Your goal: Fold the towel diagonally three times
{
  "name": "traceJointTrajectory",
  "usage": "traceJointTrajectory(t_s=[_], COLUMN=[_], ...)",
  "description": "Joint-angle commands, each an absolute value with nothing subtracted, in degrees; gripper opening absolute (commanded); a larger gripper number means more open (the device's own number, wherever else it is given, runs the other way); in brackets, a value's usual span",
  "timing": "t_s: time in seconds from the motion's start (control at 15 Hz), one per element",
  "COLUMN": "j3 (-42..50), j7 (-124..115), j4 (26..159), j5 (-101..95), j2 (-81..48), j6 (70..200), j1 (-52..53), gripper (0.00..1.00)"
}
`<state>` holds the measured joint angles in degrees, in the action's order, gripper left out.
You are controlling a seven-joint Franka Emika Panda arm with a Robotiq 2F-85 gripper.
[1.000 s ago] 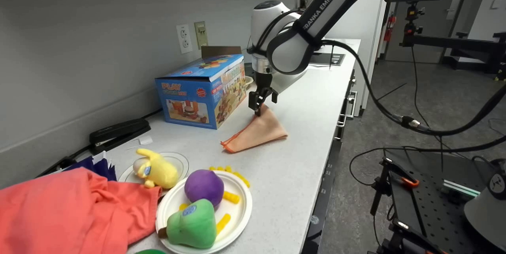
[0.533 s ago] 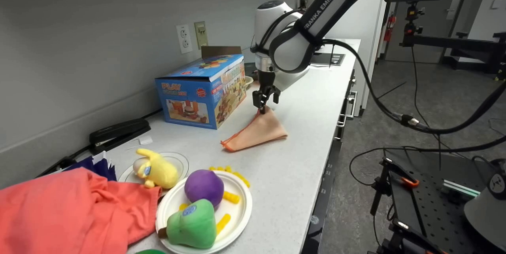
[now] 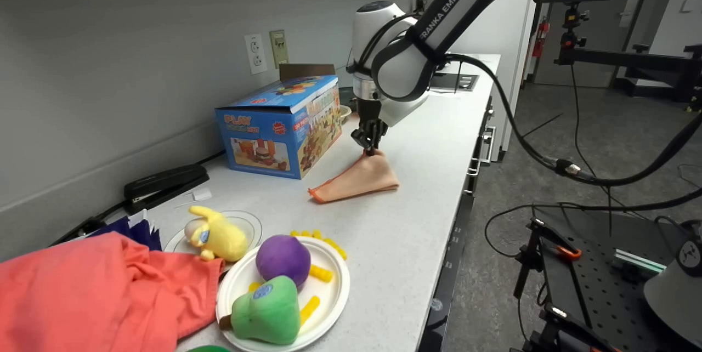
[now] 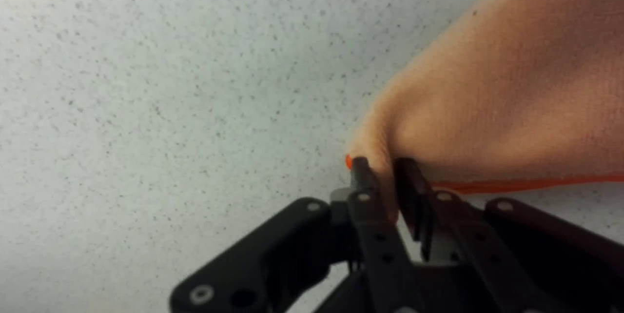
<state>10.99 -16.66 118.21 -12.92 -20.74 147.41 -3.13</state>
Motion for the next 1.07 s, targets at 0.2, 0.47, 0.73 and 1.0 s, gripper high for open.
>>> traceJointTrajectory(t_s=[0.2, 0.47, 0.73, 1.0], j3=[12.03, 12.42, 11.37, 8.92], j7=[-15.93, -15.74, -15.36, -13.02], j4=[118.13, 119.11, 119.43, 119.73], j5=[-13.53, -16.81, -20.04, -19.97], j2=[-18.6, -13.9, -9.69, -6.81], j6=[146.71, 145.61, 144.14, 141.97], j1=[-2.71, -1.96, -1.77, -1.81], gripper=[0.01, 0.01, 0.01, 0.01])
